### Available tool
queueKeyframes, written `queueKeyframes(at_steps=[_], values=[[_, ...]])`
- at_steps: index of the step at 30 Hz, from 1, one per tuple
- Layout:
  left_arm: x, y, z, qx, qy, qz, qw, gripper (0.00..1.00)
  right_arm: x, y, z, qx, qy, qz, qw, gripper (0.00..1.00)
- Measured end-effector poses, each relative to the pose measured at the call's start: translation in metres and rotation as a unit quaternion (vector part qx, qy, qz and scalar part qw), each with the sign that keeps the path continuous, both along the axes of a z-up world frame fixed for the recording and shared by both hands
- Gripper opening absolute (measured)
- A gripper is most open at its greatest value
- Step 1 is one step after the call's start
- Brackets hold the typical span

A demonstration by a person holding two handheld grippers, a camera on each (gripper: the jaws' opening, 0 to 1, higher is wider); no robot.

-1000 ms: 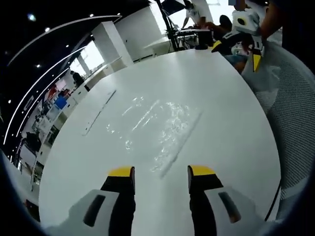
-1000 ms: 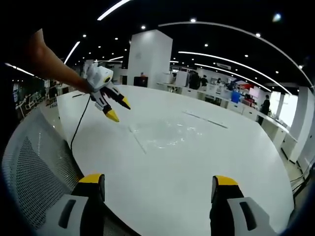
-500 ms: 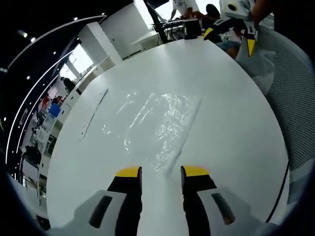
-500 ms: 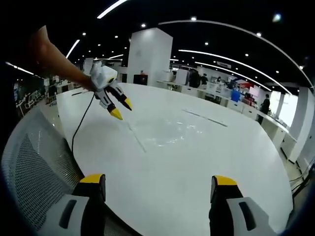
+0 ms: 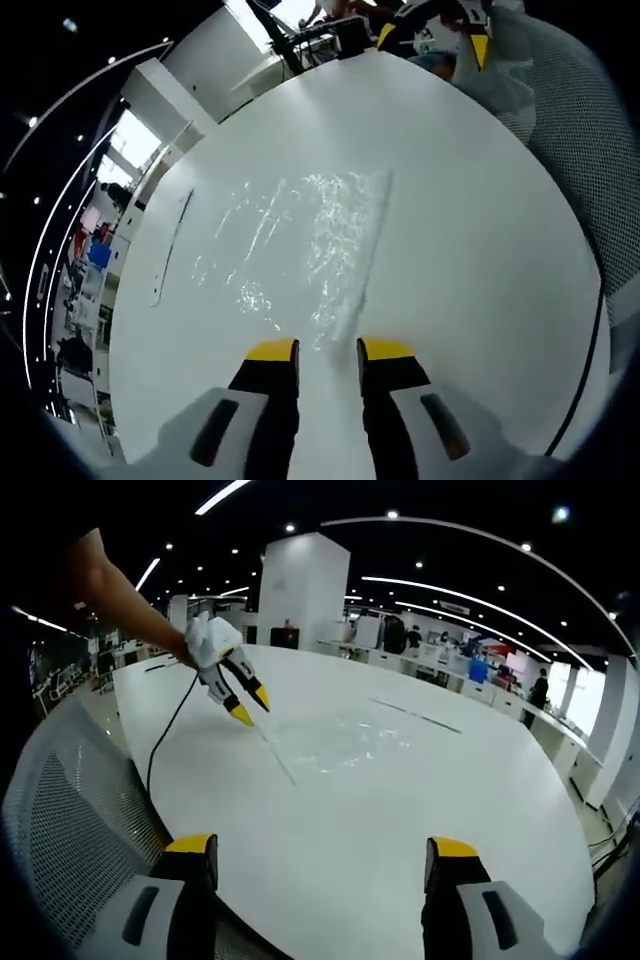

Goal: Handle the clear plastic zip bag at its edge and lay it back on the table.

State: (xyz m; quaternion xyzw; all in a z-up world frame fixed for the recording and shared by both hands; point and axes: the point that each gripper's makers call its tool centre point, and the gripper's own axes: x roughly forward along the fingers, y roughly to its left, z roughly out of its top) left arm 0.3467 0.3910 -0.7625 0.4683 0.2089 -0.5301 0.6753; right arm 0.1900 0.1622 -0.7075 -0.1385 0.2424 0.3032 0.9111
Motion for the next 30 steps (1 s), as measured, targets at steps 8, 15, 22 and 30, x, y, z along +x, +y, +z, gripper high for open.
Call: queueKeyframes(at_steps=[8, 15, 22, 30], values=[[0.004, -0.002, -0.004, -0.013, 0.02, 0.003, 0.9997, 0.21, 0.0, -0.002, -0.002, -0.005, 0.007, -0.005, 1.0, 0.81], [0.007, -0.006, -0.007, -0.01, 0.031, -0.003, 0.9995, 0.19, 0.001, -0.003, -0.002, -0.005, 0.007, -0.009, 0.9999, 0.8], [0.006, -0.008, -0.01, -0.015, 0.057, 0.005, 0.9982, 0.14, 0.001, -0.003, -0.002, -0.003, 0.006, -0.01, 0.9999, 0.8], [0.003, -0.007, -0.013, -0.016, 0.084, 0.003, 0.9963, 0.08, 0.001, -0.004, -0.001, 0.0, 0.006, -0.011, 0.9999, 0.8]])
